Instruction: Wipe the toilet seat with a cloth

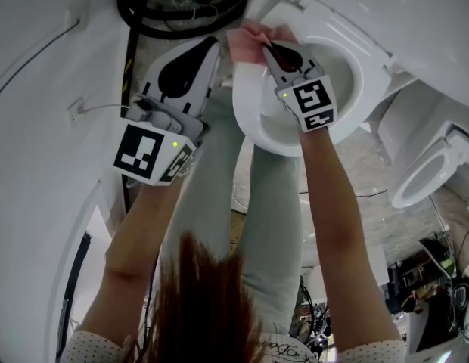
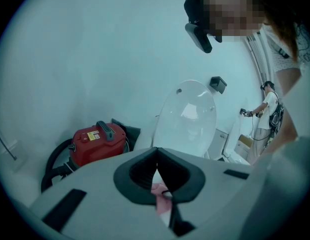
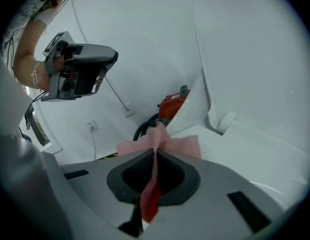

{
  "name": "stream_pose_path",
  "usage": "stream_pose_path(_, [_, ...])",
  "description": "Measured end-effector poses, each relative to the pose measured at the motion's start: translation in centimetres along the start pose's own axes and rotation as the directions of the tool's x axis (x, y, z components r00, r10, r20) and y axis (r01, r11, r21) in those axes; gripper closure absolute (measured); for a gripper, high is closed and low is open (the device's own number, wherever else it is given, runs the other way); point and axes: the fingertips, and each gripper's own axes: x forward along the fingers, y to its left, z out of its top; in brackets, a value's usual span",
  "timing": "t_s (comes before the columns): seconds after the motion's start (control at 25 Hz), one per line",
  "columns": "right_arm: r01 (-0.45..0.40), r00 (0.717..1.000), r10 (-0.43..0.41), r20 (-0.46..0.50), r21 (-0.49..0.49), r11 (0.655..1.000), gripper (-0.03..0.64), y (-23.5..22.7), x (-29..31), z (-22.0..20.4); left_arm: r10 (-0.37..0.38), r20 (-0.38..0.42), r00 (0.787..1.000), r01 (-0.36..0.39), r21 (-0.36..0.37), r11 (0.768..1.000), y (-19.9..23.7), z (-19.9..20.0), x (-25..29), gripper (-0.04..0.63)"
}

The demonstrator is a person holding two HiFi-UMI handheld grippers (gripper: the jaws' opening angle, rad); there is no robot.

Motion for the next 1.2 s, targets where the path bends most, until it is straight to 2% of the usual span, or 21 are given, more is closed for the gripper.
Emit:
stream_pose_path(0.52, [0.083, 0.995, -0.087, 0.053, 0.077, 0.994, 0.597, -2.8, -0.5, 1.0, -0.006, -0.004, 1.0, 0.006, 0.003, 1.0, -0.6, 0.0, 0.4, 0.597])
stream_pose_path(1.2, [0.203, 0.967, -0.23, 0.11, 0.219, 0.955, 0.597, -7.5, -3.1, 1.1, -0.019, -0.007, 1.0, 0.019, 0.01, 1.0, -1.6, -0.1, 0.9, 0.596])
